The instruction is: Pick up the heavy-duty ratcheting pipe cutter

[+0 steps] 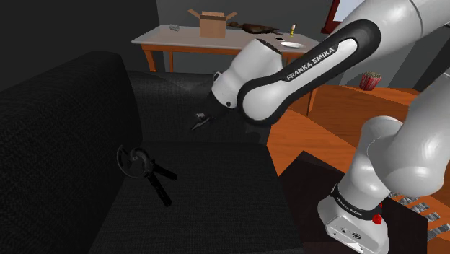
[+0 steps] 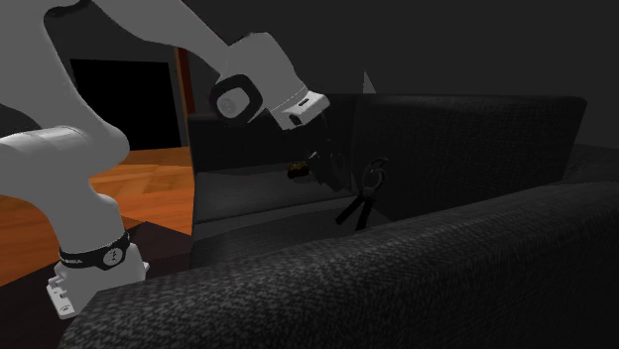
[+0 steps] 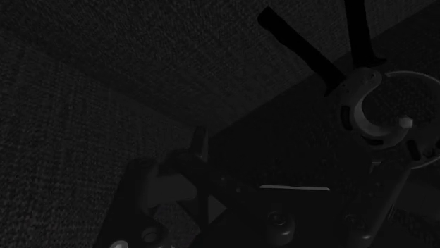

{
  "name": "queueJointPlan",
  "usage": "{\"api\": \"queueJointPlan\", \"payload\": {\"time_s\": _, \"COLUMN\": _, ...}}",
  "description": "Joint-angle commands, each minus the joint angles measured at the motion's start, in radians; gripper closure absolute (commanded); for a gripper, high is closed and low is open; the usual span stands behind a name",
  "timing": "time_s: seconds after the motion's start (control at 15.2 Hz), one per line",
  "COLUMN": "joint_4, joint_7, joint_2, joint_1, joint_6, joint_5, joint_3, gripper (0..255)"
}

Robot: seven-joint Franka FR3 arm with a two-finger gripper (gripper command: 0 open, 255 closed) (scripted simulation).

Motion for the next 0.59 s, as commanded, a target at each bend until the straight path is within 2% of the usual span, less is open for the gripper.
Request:
{"api": "queueJointPlan", "payload": {"time_s": 0.0, "joint_4": 0.043, "joint_7": -0.054, "joint_2": 0.088, "joint_1": 0.057, "joint_6": 0.080, "joint_5": 0.071, "joint_3": -0.013, "gripper": 0}}
{"api": "queueJointPlan", "payload": {"time_s": 0.13, "joint_4": 0.094, "joint_7": -0.162, "joint_2": 0.165, "joint_1": 0.125, "joint_6": 0.140, "joint_5": 0.201, "joint_3": -0.033, "gripper": 0}}
{"api": "queueJointPlan", "payload": {"time_s": 0.26, "joint_4": 0.165, "joint_7": -0.344, "joint_2": 0.243, "joint_1": 0.164, "joint_6": 0.185, "joint_5": 0.409, "joint_3": -0.016, "gripper": 0}}
{"api": "queueJointPlan", "payload": {"time_s": 0.4, "joint_4": 0.255, "joint_7": -0.559, "joint_2": 0.321, "joint_1": 0.132, "joint_6": 0.222, "joint_5": 0.640, "joint_3": 0.069, "gripper": 0}}
{"api": "queueJointPlan", "payload": {"time_s": 0.53, "joint_4": 0.355, "joint_7": -0.773, "joint_2": 0.404, "joint_1": 0.040, "joint_6": 0.265, "joint_5": 0.843, "joint_3": 0.206, "gripper": 0}}
